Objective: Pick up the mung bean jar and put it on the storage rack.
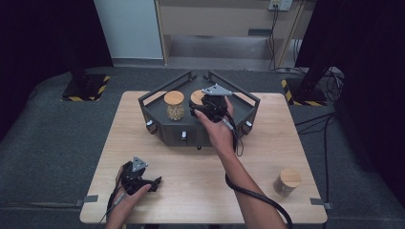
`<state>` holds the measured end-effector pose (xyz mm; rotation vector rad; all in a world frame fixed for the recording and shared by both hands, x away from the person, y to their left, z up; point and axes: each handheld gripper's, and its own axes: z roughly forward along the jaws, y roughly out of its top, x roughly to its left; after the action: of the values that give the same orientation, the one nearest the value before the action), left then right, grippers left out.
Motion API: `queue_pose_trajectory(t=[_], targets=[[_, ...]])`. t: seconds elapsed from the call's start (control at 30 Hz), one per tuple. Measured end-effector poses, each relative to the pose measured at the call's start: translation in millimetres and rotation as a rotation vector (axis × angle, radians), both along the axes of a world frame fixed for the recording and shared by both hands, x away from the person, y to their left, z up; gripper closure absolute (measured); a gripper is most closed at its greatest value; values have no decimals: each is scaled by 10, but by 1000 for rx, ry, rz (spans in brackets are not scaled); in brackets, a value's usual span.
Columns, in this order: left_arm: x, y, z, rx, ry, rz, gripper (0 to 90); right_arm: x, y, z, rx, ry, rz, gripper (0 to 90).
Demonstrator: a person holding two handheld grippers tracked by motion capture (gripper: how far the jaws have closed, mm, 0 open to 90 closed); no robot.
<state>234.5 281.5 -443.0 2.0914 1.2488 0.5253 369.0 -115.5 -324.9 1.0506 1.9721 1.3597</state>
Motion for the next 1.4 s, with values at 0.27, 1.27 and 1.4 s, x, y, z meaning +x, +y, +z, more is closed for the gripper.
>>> queue_pose_trajectory(t=[0.27, 1.27, 1.4], targets=[[0, 0, 0, 0, 0, 0, 0, 57, 51, -27, -14, 7, -5, 254], [1, 0, 1, 0, 0, 0, 0, 146, 24, -164, -3, 58, -4, 254], [1, 0, 1, 0, 0, 0, 0, 147, 38, -165, -8, 58, -5, 254]])
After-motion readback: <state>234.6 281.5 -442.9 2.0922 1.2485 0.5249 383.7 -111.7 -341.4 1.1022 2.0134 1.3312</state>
